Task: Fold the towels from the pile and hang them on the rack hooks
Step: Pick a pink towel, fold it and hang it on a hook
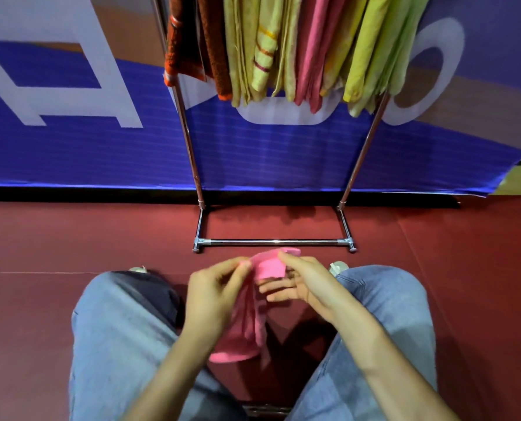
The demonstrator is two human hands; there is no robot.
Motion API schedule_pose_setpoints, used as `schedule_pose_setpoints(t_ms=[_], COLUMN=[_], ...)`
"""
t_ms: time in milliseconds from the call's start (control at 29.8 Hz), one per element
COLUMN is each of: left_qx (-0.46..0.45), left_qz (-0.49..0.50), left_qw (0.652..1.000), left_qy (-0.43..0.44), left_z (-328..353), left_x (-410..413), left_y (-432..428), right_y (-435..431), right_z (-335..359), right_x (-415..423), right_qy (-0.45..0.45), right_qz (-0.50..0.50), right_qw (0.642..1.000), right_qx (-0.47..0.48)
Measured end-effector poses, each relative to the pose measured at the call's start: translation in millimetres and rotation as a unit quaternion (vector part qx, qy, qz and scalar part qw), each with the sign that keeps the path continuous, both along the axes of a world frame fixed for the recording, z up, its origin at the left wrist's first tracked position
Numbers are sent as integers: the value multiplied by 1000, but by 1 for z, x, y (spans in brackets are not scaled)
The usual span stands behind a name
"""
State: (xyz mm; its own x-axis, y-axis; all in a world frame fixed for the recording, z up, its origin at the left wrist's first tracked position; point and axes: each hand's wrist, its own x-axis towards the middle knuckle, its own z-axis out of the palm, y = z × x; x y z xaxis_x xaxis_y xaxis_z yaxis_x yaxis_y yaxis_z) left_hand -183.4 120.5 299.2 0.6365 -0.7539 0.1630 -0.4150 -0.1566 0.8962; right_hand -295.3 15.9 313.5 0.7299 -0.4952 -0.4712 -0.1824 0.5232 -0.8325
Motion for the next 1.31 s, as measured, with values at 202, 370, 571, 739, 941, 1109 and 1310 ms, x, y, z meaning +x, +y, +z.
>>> schedule_pose_setpoints(t_ms=[202,370,571,739,941,1109,1310], left_qx=[-23,-48,-39,-33,-22,-13,-26], left_qz=[48,26,-53,-67,-45,-59,-88], left_qw=[997,997,992,993,998,997,995], left_qy=[-53,-59,-111,-90,-42,-43,-46], left_z=[-5,-11,-23,-30,-26,-12,0], left_x=[-18,-21,-15,-8,-10,-5,-3], left_y=[-4,-1,9,16,14,12,11], right_y=[14,24,30,33,34,33,24], right_z=[5,-1,0,-3,-6,-8,-19], right_x=[5,8,8,9,5,-11,-17], right_qy=[5,-4,-19,-16,24,-70,-13], right_qz=[-16,-41,-6,49,88,-88,11], right_qw=[998,995,992,993,995,978,912], right_qx=[53,93,124,105,26,-175,-410])
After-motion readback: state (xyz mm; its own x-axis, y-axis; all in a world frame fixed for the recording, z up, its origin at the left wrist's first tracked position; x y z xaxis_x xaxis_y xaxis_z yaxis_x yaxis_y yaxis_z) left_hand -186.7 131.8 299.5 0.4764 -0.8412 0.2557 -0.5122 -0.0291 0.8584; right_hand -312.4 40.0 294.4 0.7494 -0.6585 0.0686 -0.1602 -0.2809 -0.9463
